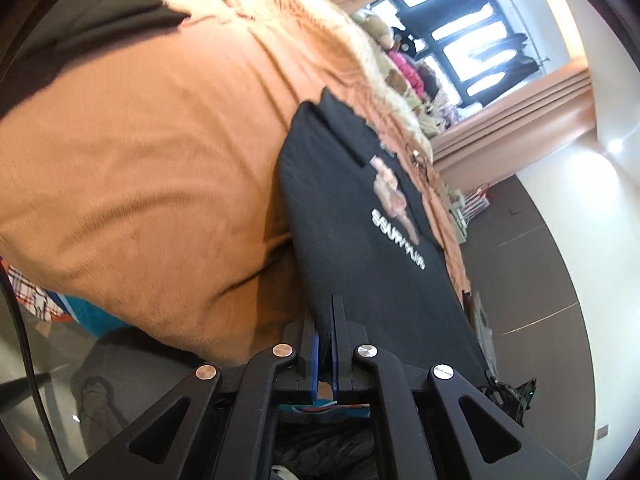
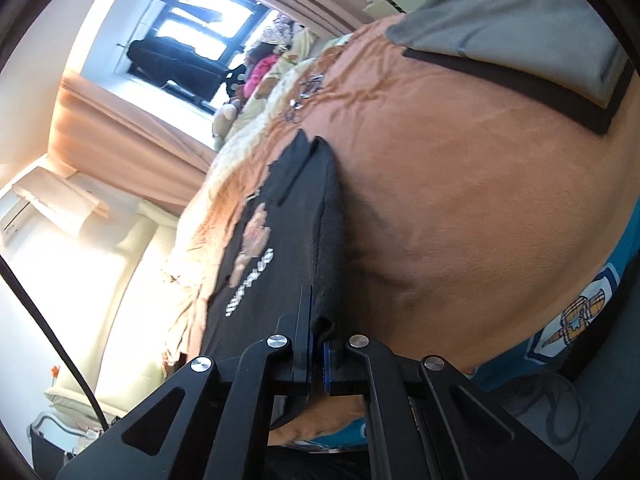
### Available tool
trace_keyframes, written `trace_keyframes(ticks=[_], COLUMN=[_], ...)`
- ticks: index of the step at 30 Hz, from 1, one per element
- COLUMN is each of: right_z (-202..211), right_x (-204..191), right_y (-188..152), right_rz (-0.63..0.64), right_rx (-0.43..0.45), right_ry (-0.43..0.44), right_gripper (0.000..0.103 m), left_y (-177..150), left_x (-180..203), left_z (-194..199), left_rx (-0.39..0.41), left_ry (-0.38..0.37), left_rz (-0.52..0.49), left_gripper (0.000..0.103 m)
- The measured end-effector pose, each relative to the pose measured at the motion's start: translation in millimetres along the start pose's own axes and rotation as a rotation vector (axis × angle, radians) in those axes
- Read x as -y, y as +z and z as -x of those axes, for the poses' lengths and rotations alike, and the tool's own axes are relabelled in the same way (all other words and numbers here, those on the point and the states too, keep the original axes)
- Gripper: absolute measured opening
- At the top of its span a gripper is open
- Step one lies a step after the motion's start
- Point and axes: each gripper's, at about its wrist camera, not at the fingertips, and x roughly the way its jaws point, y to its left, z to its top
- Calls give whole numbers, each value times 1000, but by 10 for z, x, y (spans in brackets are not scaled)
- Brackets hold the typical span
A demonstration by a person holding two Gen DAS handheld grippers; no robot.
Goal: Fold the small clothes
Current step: 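Lift the hem with both grippers and fold it over toward the collar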
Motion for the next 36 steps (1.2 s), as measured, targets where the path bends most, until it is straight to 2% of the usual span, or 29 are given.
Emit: trace_keyframes(ticks=[12,19,26,36], right_z=[580,898,1191,1336], right_x=[-259,-478,-683,-683], right_y=[-92,-76,-31,-48], right_rz=[51,106,169,222], right_rx=[34,67,101,134], right_ry=[133,180,237,314], right_gripper=[0,0,0,0], left_y=[222,275,257,117], left_x=[290,574,886,1147], left_z=[585,1017,1485,2046], left_rx=[109,172,226,292], left_ry=[-66,-106,-129,-193], left_rz=[-16,-49,-101,-154], left_gripper=[3,3,3,3])
